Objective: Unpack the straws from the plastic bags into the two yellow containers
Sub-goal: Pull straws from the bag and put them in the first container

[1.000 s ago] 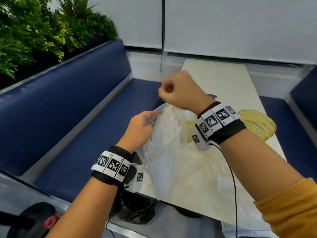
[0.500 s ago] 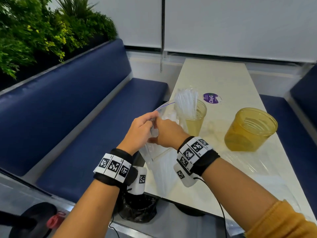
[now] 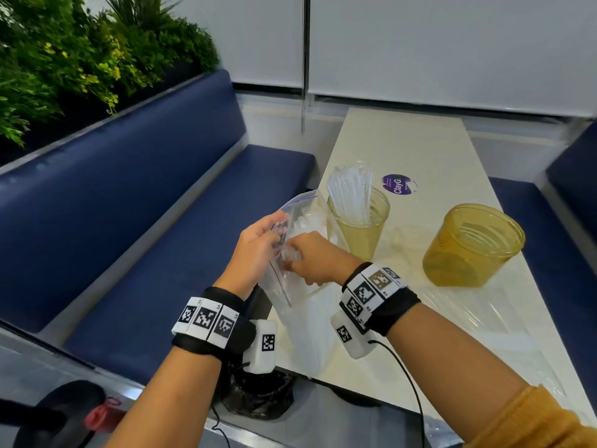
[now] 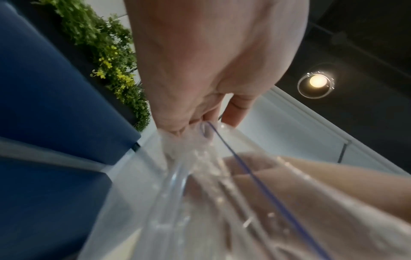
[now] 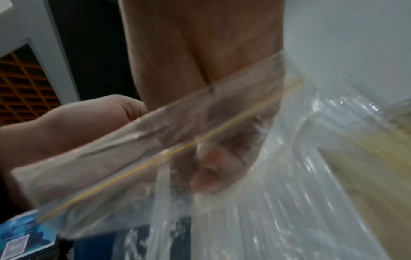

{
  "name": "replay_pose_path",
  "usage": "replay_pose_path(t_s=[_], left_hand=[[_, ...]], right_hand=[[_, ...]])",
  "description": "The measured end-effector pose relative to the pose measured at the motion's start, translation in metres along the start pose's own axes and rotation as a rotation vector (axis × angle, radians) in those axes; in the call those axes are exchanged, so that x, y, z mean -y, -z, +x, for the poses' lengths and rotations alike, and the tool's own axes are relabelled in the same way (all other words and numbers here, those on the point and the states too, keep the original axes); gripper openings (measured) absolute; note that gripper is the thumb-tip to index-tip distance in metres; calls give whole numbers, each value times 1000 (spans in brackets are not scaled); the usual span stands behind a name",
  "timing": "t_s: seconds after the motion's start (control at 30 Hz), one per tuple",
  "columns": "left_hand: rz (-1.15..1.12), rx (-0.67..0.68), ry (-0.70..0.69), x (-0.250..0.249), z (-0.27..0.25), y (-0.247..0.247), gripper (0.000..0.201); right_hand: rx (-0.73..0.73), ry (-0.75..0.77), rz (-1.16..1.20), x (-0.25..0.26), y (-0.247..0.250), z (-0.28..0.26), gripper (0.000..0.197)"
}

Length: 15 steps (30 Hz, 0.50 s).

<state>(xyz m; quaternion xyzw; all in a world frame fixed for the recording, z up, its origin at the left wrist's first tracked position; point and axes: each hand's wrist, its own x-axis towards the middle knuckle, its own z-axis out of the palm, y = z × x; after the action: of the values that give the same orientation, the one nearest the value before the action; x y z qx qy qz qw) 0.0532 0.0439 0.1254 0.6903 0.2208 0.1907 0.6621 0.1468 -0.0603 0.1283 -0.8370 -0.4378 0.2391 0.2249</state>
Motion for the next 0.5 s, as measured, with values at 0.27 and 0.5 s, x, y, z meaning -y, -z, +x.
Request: replay_pose_path(t_s=[0.27, 0.5], left_hand=[[198, 122, -128, 15, 0, 6, 61], [305, -46, -171, 15, -2, -24, 35]], right_hand=[[-124, 57, -67, 17, 55, -4, 28], [-287, 241, -31, 47, 86, -11, 20]])
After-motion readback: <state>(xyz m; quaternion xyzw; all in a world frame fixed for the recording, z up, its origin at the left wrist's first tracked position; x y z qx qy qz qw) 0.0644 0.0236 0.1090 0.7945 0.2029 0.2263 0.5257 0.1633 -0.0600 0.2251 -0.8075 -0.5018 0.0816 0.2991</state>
